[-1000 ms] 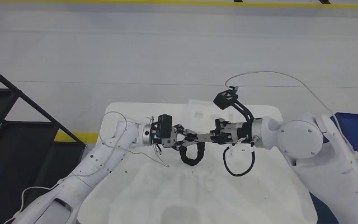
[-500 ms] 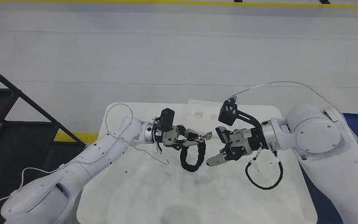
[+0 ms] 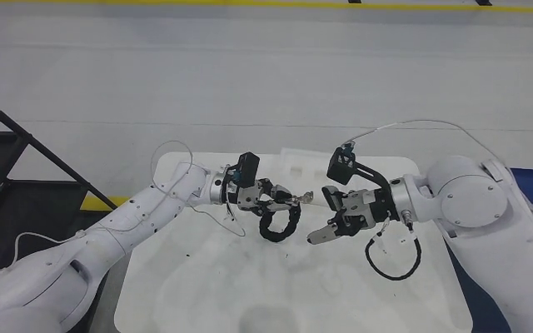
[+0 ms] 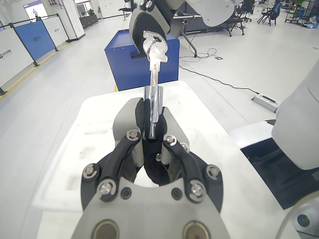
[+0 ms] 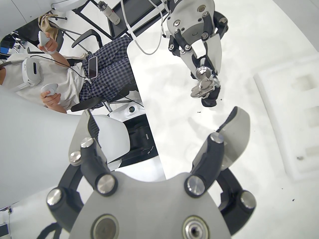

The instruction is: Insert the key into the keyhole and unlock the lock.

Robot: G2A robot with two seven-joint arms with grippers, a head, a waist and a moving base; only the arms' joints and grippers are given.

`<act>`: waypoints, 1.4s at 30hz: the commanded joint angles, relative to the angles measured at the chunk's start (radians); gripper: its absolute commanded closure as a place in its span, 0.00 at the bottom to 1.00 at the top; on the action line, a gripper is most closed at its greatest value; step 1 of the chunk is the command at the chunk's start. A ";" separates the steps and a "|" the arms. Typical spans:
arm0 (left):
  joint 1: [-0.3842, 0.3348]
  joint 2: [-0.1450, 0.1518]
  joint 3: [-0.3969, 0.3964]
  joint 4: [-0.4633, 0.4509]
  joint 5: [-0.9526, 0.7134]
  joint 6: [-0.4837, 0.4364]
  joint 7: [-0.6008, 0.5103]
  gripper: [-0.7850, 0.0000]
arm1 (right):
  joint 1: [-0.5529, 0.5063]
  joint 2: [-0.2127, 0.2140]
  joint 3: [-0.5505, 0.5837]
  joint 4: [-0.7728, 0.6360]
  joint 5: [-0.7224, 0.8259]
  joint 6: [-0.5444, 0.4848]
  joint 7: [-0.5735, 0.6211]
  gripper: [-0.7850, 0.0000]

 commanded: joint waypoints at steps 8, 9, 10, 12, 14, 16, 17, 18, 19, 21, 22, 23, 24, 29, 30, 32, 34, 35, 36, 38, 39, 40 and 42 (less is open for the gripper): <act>-0.019 0.014 0.016 -0.017 -0.058 0.000 -0.055 1.00 | 0.016 0.027 -0.029 -0.101 -0.314 -0.355 -0.144 0.00; -0.020 0.014 0.018 -0.018 -0.064 0.000 -0.059 1.00 | 0.012 0.033 -0.030 -0.111 -0.341 -0.379 -0.168 0.00; -0.021 0.014 0.019 -0.017 -0.070 0.000 -0.064 1.00 | 0.009 0.039 -0.037 -0.126 -0.376 -0.398 -0.187 0.00; -0.023 0.014 0.017 -0.012 -0.083 0.000 -0.078 1.00 | 0.003 0.051 -0.053 -0.150 -0.439 -0.431 -0.220 0.00; -0.021 0.013 0.012 -0.008 -0.097 0.000 -0.088 1.00 | -0.002 0.061 -0.063 -0.162 -0.488 -0.453 -0.243 0.00; -0.018 0.011 0.007 -0.005 -0.106 0.000 -0.097 1.00 | -0.007 0.068 -0.069 -0.171 -0.515 -0.468 -0.257 0.00; -0.016 0.011 0.003 -0.003 -0.110 0.000 -0.099 1.00 | -0.009 0.070 -0.072 -0.175 -0.522 -0.475 -0.264 0.00; -0.014 0.010 0.000 -0.003 -0.113 0.000 -0.101 1.00 | -0.012 0.072 -0.077 -0.177 -0.527 -0.480 -0.270 0.00; -0.012 0.010 -0.004 -0.003 -0.114 0.000 -0.104 1.00 | -0.013 0.074 -0.086 -0.178 -0.534 -0.485 -0.274 0.00; -0.008 0.009 -0.010 -0.005 -0.114 0.000 -0.108 1.00 | -0.009 0.077 -0.109 -0.175 -0.541 -0.493 -0.282 0.00; -0.006 0.008 -0.013 -0.006 -0.113 0.000 -0.111 1.00 | -0.004 0.078 -0.120 -0.173 -0.546 -0.496 -0.285 0.00; -0.005 0.008 -0.016 -0.007 -0.110 0.000 -0.115 1.00 | 0.002 0.079 -0.130 -0.172 -0.548 -0.500 -0.289 0.00; -0.003 0.007 -0.019 -0.008 -0.110 0.000 -0.118 1.00 | 0.008 0.080 -0.138 -0.170 -0.547 -0.503 -0.292 0.00; 0.005 0.003 -0.034 -0.017 -0.100 0.000 -0.129 1.00 | 0.033 0.082 -0.173 -0.154 -0.536 -0.504 -0.293 0.00; 0.006 0.003 -0.037 -0.018 -0.096 0.000 -0.131 1.00 | 0.038 0.082 -0.179 -0.149 -0.533 -0.499 -0.288 0.00; 0.010 0.002 -0.044 -0.018 -0.090 0.000 -0.135 1.00 | 0.047 0.082 -0.183 -0.142 -0.526 -0.488 -0.277 0.00; 0.013 0.001 -0.052 -0.018 -0.082 0.000 -0.140 1.00 | 0.054 0.084 -0.180 -0.140 -0.521 -0.476 -0.269 0.00; 0.014 0.000 -0.056 -0.018 -0.075 0.000 -0.144 1.00 | 0.057 0.085 -0.175 -0.140 -0.518 -0.471 -0.268 0.00; 0.016 0.000 -0.060 -0.019 -0.069 0.000 -0.147 1.00 | 0.059 0.086 -0.170 -0.141 -0.517 -0.471 -0.266 0.00; 0.019 0.001 -0.066 -0.023 -0.052 0.000 -0.157 1.00 | 0.062 0.089 -0.160 -0.147 -0.515 -0.482 -0.272 0.00; 0.021 0.001 -0.068 -0.028 -0.046 0.000 -0.159 1.00 | 0.064 0.091 -0.154 -0.149 -0.518 -0.494 -0.283 0.00; 0.023 0.001 -0.071 -0.033 -0.038 0.000 -0.161 1.00 | 0.066 0.094 -0.150 -0.150 -0.525 -0.506 -0.295 0.00; 0.025 0.003 -0.075 -0.047 -0.022 0.000 -0.161 1.00 | 0.070 0.100 -0.145 -0.150 -0.548 -0.534 -0.323 0.00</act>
